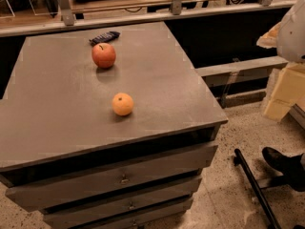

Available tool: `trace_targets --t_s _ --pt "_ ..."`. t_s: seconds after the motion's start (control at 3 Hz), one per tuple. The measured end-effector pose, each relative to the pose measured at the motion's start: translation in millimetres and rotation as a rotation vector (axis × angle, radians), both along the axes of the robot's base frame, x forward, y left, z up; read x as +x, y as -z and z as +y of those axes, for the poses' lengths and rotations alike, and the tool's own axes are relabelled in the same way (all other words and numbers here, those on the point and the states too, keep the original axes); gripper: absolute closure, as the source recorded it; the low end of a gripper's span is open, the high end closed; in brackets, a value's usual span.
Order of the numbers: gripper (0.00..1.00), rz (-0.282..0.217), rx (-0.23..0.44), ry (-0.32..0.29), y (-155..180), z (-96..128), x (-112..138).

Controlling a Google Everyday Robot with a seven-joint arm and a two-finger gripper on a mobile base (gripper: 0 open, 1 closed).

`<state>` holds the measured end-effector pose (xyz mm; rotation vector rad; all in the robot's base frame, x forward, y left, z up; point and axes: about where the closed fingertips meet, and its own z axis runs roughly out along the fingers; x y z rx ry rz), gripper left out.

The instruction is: Pick orange

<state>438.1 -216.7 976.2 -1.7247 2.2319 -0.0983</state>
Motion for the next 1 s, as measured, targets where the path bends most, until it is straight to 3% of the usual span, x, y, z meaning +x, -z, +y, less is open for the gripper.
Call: trace_targets --t_s 0.33,0.67,1.0 --pt "0.0 0.0 0.0 -0.001 0.0 0.4 0.2" --pt "0.0 -0.007 0.029 -0.084 3.9 33.3 12.7" --pt "0.0 0.012 0.056 -0.208 15.5 83.7 26.3"
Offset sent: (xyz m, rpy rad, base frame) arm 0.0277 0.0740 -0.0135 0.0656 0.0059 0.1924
